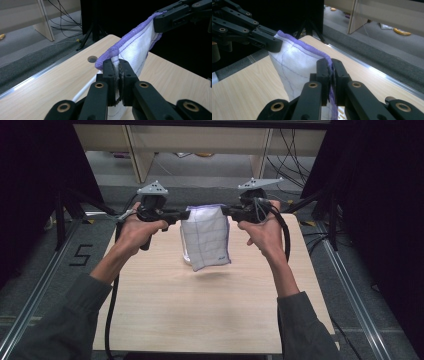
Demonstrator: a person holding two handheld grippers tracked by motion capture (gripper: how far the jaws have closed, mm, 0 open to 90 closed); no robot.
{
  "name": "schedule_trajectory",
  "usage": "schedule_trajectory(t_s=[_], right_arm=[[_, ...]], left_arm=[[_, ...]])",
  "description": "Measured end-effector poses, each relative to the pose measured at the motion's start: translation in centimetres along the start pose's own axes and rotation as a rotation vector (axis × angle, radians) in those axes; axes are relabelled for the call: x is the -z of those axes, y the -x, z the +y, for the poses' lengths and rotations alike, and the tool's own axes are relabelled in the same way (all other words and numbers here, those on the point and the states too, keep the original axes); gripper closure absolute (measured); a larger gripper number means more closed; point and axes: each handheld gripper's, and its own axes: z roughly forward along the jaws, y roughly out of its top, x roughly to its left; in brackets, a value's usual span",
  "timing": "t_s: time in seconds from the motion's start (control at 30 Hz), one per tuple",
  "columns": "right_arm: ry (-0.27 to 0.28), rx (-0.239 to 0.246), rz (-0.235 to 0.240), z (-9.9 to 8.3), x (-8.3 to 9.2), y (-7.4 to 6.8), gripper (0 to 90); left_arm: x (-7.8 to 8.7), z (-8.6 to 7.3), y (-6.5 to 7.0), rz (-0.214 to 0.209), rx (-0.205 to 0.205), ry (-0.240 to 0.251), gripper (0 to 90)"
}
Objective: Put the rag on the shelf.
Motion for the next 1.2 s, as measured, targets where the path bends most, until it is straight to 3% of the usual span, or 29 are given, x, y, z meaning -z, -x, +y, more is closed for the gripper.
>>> schedule_trajectory(t_s=[0.03,0.07,0.27,0.6,0.77,0.83,1.03,1.2], right_arm=[[0.004,-0.025,0.009,0.1,0.0,-0.1,86.2],[0.006,-0.008,0.007,0.4,-0.1,0.1,86.2],[0.033,-0.014,-0.007,1.6,-0.4,0.5,86.1],[0.057,-0.051,-0.025,3.5,-0.9,1.5,86.1],[0.059,-0.061,-0.047,5.0,-1.2,1.6,86.1],[0.044,-0.028,-0.079,5.6,-1.5,1.8,86.0],[0.015,-0.076,-0.089,5.8,-3.4,2.7,85.8],[-0.003,-0.114,-0.103,5.5,-4.8,3.5,85.7]], left_arm=[[0.0,0.2,-0.1,0.002,0.0,0.002,84.8],[0.0,0.4,-0.2,0.003,0.001,0.003,84.8],[0.0,1.6,-0.8,0.018,0.017,0.017,84.7],[0.1,3.8,-1.7,0.041,0.053,0.045,84.7],[-0.3,4.8,-2.6,0.06,0.102,0.08,84.7],[-0.8,4.9,-3.0,0.06,0.13,0.086,84.6],[-2.6,4.5,-4.4,0.105,0.196,0.101,83.7],[-4.0,4.1,-5.2,0.098,0.226,0.111,82.8]])
